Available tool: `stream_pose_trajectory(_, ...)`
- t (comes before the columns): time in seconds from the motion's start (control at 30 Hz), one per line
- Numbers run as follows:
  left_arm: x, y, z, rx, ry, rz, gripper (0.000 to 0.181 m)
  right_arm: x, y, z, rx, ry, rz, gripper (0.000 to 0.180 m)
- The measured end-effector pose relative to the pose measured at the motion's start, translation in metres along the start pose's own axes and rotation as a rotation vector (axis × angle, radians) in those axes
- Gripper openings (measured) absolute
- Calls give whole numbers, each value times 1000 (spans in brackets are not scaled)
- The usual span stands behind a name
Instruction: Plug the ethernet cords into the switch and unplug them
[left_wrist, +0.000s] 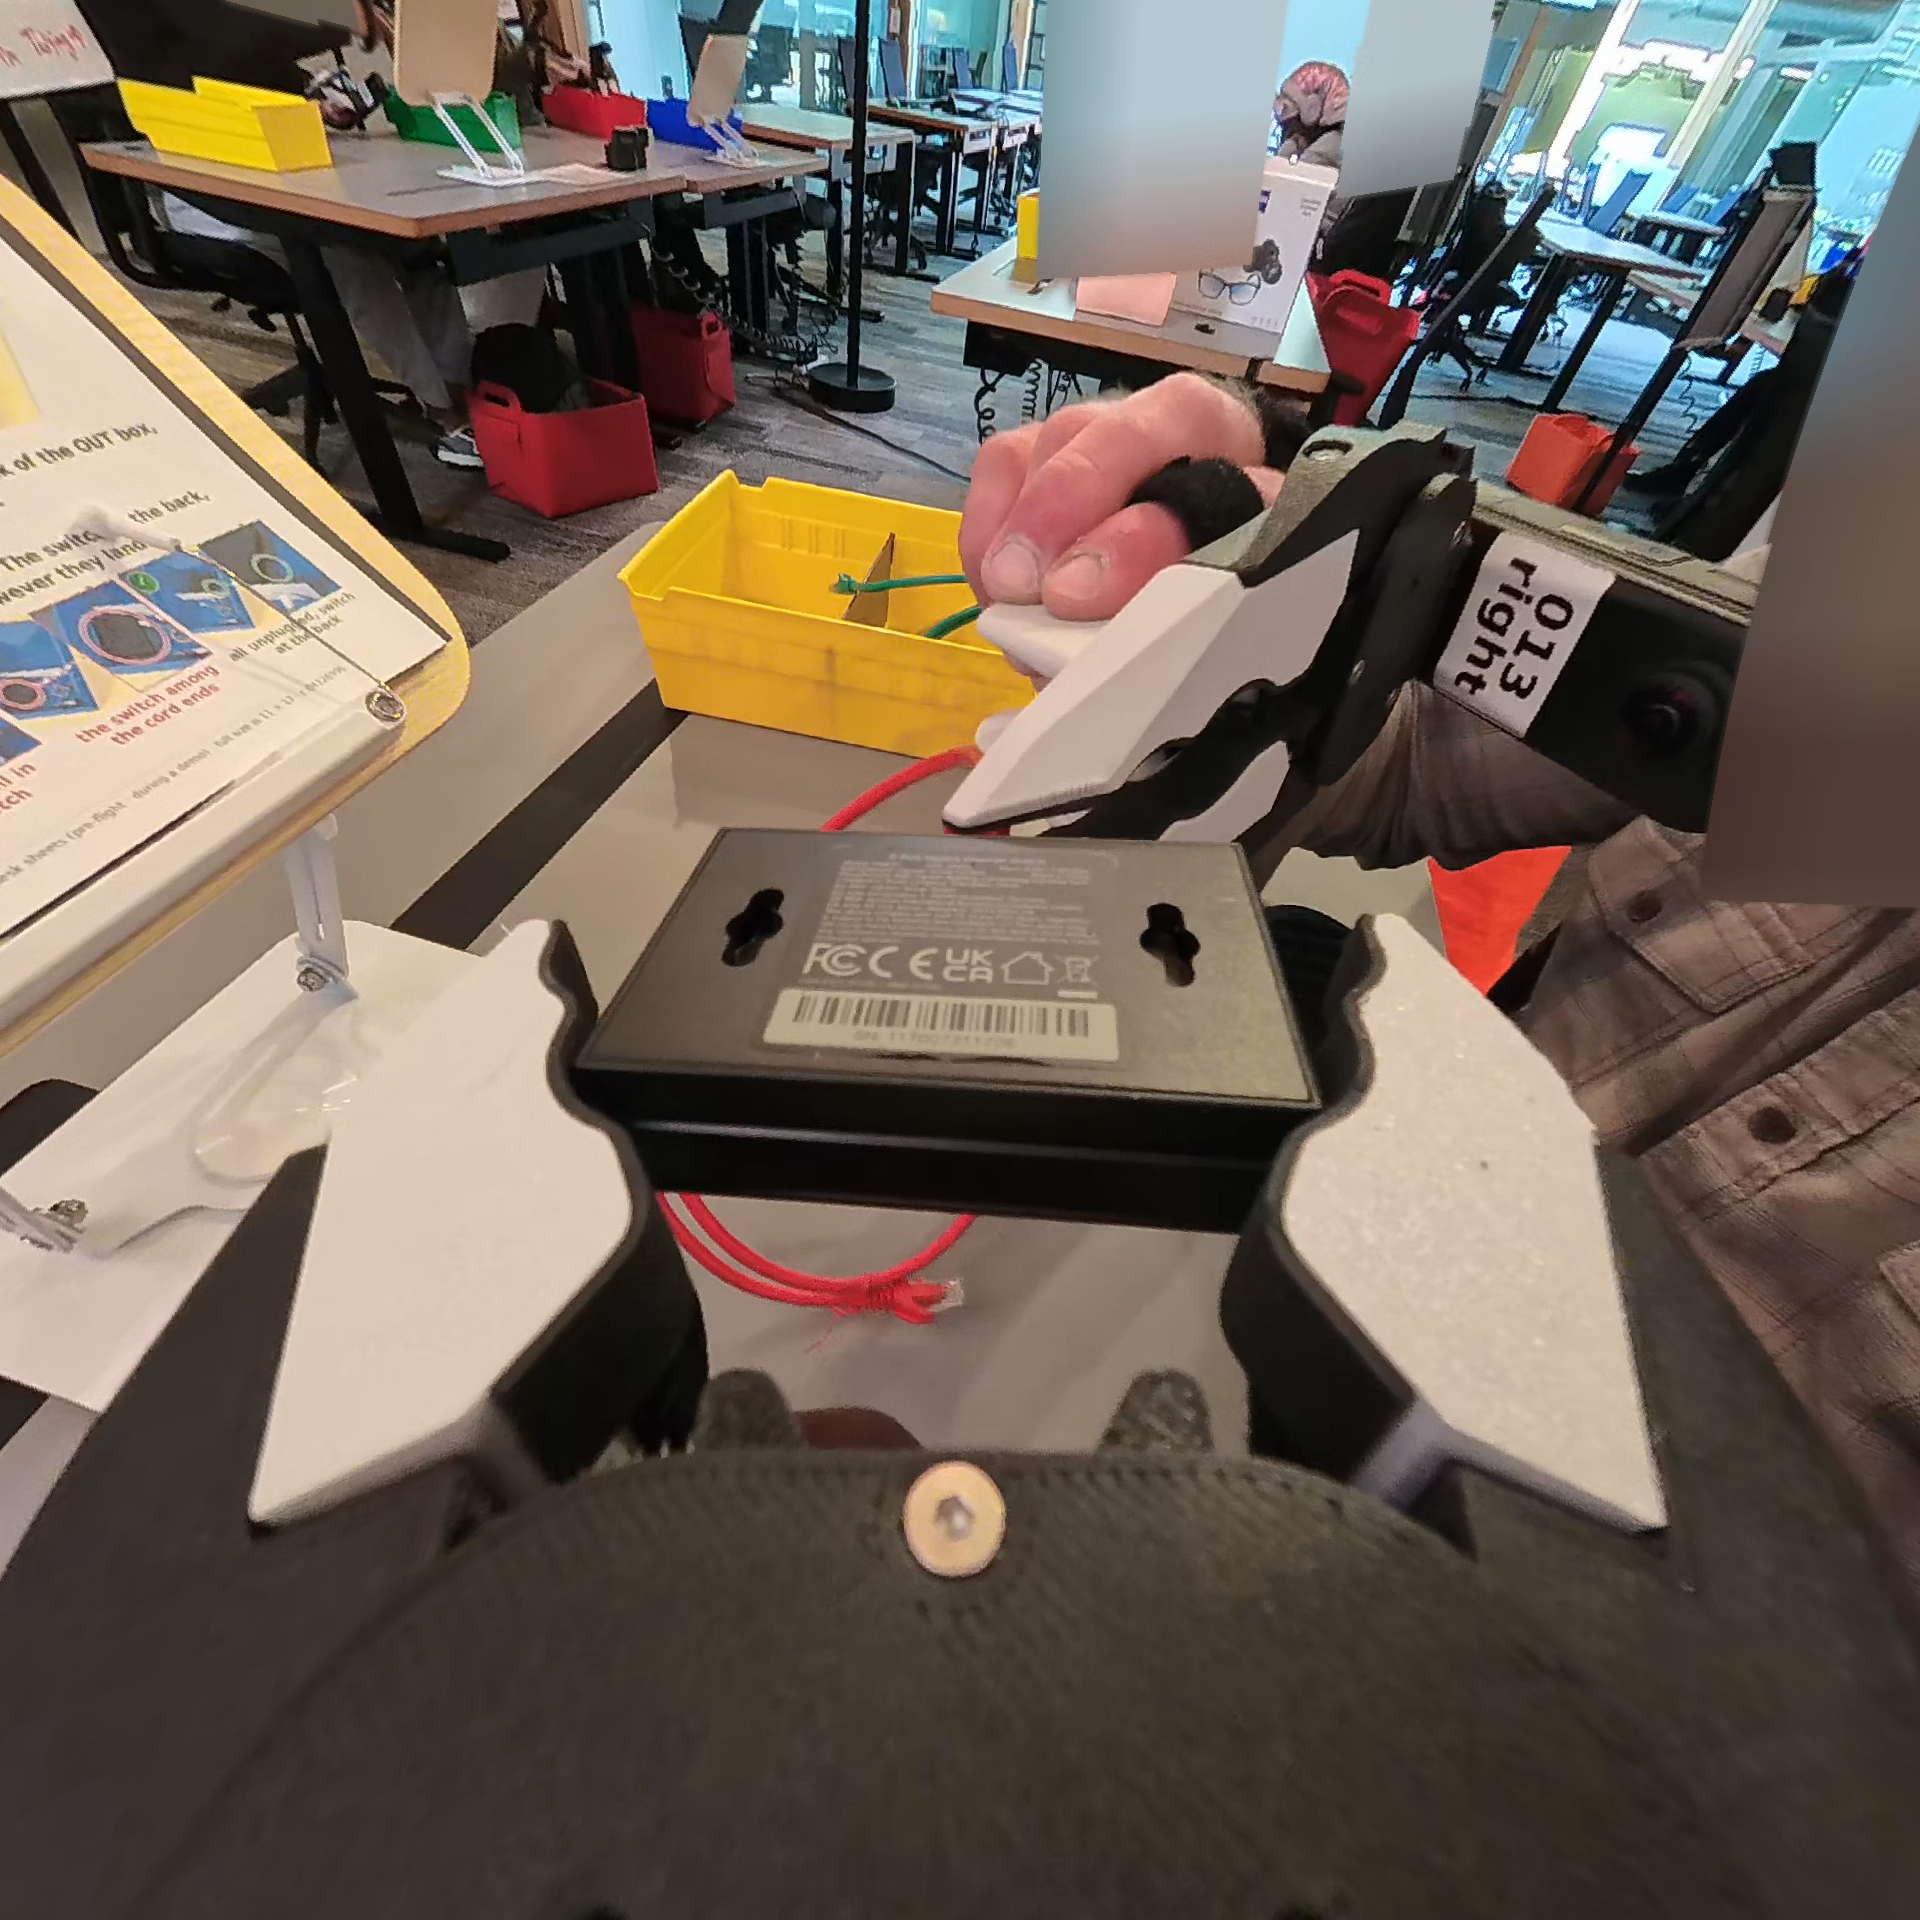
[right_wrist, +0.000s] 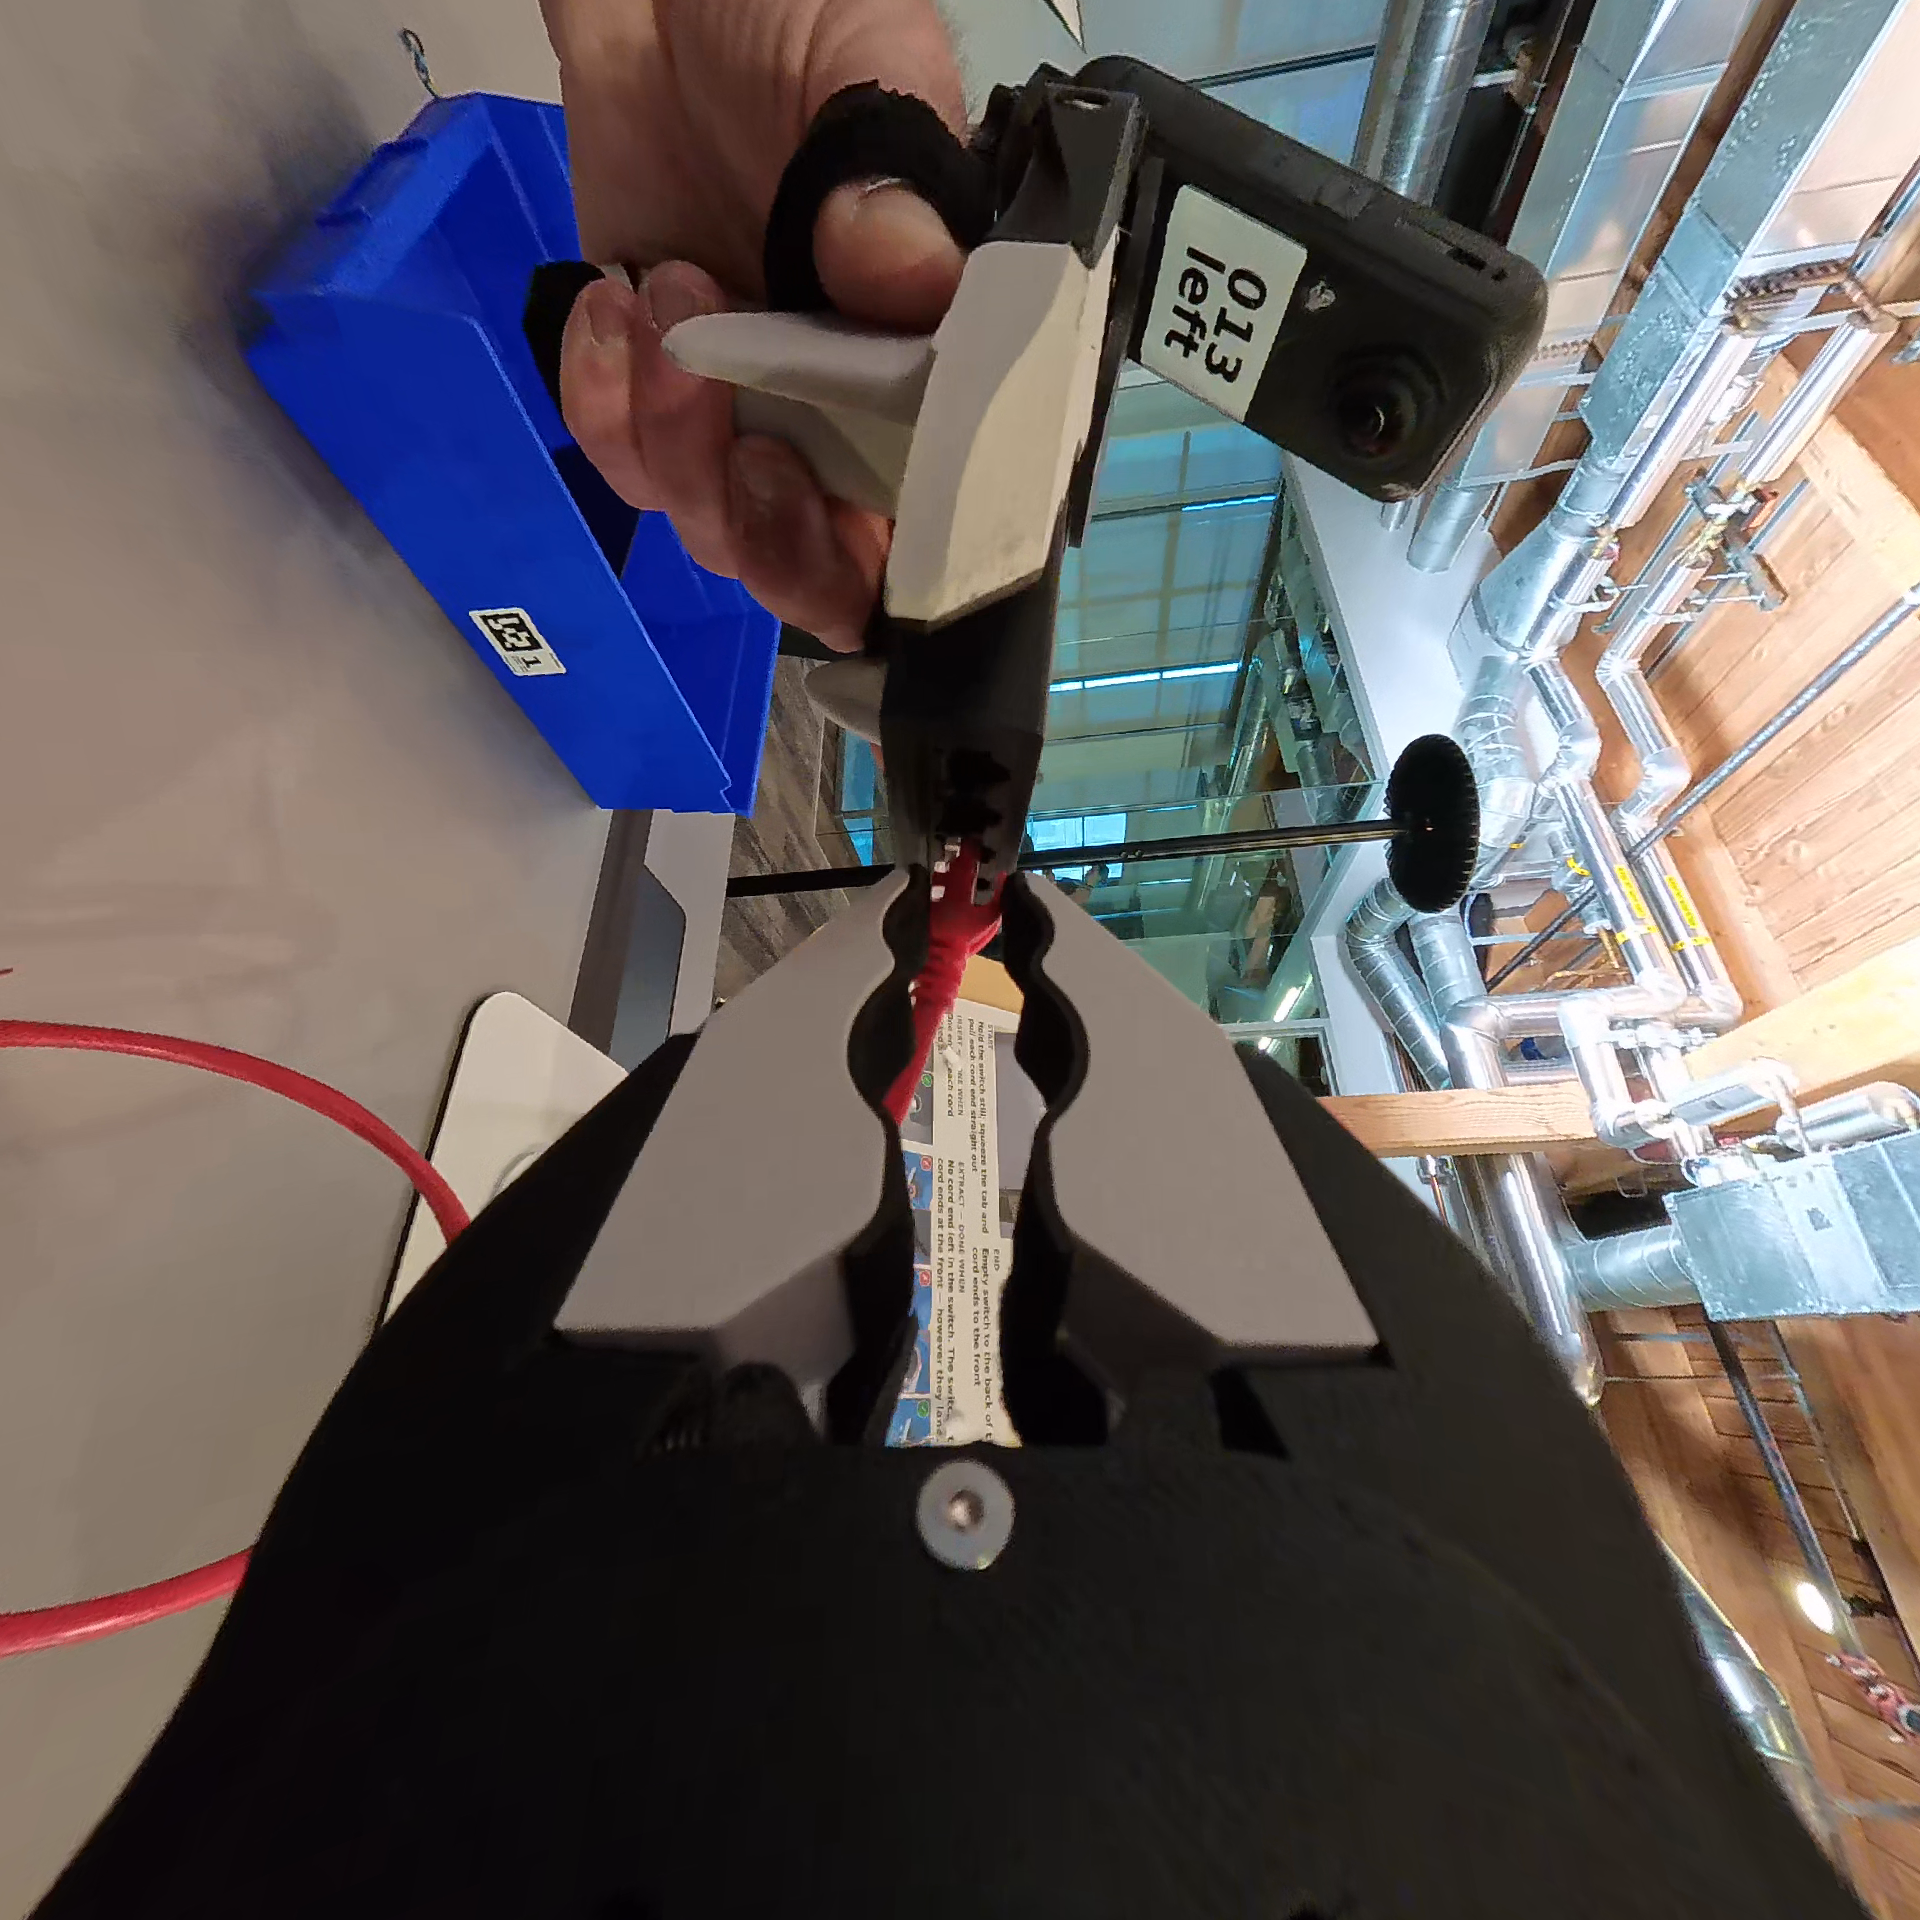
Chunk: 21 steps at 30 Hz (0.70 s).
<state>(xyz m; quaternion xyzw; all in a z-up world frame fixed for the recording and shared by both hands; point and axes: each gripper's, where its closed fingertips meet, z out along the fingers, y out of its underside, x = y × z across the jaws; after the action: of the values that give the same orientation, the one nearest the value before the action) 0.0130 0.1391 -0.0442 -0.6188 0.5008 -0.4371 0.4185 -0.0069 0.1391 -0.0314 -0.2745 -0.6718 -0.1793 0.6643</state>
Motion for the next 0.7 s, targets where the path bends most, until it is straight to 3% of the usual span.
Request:
stream_pose_trajectory(0.03,0,1,0,-6,0,3,131,0,0,0,-1,-9,-1,12)
stream_pose_trajectory(0.4,-1,13,5,-26,12,-15,130,-16,4,-1,-43,-195,-7,10)
stream_pose_trajectory(0.7,5,27,13,-51,83,-44,129,-24,7,-8,-58,-222,9,10)
